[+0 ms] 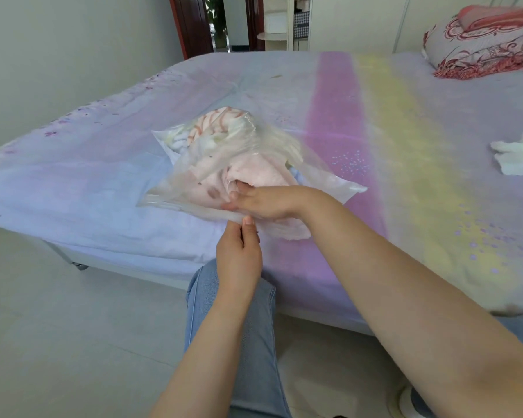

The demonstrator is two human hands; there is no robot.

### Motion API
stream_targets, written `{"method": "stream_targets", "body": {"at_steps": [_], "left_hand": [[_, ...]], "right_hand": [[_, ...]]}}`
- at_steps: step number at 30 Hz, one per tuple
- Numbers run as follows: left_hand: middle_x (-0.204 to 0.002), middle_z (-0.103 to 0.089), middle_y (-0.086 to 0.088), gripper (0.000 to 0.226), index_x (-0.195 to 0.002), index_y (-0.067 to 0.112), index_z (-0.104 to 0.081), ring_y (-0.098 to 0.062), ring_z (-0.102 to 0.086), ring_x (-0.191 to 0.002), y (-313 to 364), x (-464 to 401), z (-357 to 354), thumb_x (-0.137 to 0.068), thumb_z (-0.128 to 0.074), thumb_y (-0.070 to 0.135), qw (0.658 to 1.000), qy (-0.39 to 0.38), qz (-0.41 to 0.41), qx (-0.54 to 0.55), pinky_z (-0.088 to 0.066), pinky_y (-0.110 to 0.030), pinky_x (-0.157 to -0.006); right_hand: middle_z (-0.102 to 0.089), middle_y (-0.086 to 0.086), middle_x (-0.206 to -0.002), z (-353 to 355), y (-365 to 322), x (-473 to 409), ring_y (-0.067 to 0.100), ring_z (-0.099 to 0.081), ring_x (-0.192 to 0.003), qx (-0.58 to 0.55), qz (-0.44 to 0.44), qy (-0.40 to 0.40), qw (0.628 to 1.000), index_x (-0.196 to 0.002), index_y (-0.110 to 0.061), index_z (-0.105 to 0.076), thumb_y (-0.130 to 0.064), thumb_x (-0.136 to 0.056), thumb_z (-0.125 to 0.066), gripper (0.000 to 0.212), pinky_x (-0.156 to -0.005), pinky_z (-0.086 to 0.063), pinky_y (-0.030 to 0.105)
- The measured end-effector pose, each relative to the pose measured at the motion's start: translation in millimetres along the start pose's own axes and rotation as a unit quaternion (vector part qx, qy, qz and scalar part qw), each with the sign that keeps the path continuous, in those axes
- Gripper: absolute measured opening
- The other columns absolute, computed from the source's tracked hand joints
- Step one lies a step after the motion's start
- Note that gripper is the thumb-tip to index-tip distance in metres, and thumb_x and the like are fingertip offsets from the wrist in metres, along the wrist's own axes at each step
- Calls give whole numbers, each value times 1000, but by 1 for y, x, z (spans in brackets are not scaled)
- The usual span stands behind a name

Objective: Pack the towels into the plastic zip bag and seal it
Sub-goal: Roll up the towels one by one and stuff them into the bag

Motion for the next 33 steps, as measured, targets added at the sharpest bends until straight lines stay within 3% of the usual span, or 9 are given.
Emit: {"method": "stream_targets", "body": {"at_steps": [3, 5, 8, 11, 14, 20, 25, 29, 33], "left_hand": [[-73, -59, -1, 33, -74, 16, -49, -22, -55, -75, -1, 2, -1, -104, -38, 27, 1000, 9, -8, 4, -34, -28, -64], [-72, -58, 2, 32, -76, 15, -50, -21, -54, -74, 0, 4, -3, -104, -38, 26, 1000, 9, -8, 3, -34, -28, -64], [-76, -56, 4, 30, -83, 10, -55, -21, -54, -80, -1, 5, -6, -104, -38, 25, 1000, 8, -8, -3, -31, -25, -65], [-94, -56, 1, 29, -99, 5, -62, -21, -54, -96, -3, 3, -6, -102, -39, 23, 998, 6, -61, -12, -34, -20, -77], [-110, -60, -7, 37, -111, 5, -64, -21, -51, -102, -9, 0, -10, -97, -38, 26, 990, -30, -136, -38, -37, -26, -89], [-95, -56, -11, 28, -85, 9, -59, -24, -46, -90, -15, -2, -20, -95, -39, 25, 984, -75, -151, -59, -35, -32, -76], [-97, -53, -4, 24, -87, 13, -56, -22, -49, -93, -21, -13, -28, -97, -38, 26, 982, -101, -154, -52, -42, -35, -81], [-118, -57, -10, 36, -111, 5, -60, -21, -52, -112, -23, -25, -35, -97, -37, 30, 985, -104, -132, -52, -42, -29, -97], [-113, -53, -2, 23, -108, 10, -60, -1, -43, -96, -18, -20, -46, -102, -41, 21, 992, -79, -94, -22, -38, -15, -86]], "right_hand": [[-68, -17, -110, 4, 6, 29, -1, -56, -100, 4, 60, 108, 992, -107, -26, -70, -52, -99, -34, 45, -91, -37, 20], [-72, -12, -81, 1, 13, 47, 3, -63, -82, 7, 109, 266, 958, -76, -21, -69, -50, -97, -39, 46, -81, -49, 29], [-69, -1, -104, -11, 19, 61, 17, -58, -103, 84, 216, 436, 869, -91, -15, -72, -38, -98, -34, 44, -94, -45, 34], [-39, -1, -151, -24, 40, 12, 11, -28, -142, -76, 182, 219, 956, -141, -23, -45, -42, -101, -25, 48, -120, -17, 33], [-34, -10, -154, -31, 52, -32, 5, -24, -143, -167, 107, 60, 978, -146, -39, -31, -76, -87, -22, 70, -121, -15, 36], [-18, -3, -160, -5, 57, -80, 15, -14, -147, -79, -14, 79, 994, -152, -28, -15, -58, -86, -22, 73, -120, -12, 40], [-67, 8, -111, 12, 58, -95, 26, -58, -109, -83, -55, 119, 988, -108, -11, -66, -23, -89, -42, 33, -97, -45, 37], [-62, 3, -119, 15, 53, -81, 18, -55, -112, -114, -40, 111, 986, -122, -17, -59, -34, -90, -35, 43, -99, -42, 32], [-61, -1, -120, 23, 50, -31, 15, -59, -107, -124, -22, 104, 987, -120, -20, -64, -44, -102, -25, 49, -81, -45, 14]]}}
Point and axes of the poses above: each hand's wrist, its own x-axis away from the middle knuckle, its own z-axis out of the back of the hand, y = z × x, the point moved 4 cm from there along -x, towards the middle knuckle
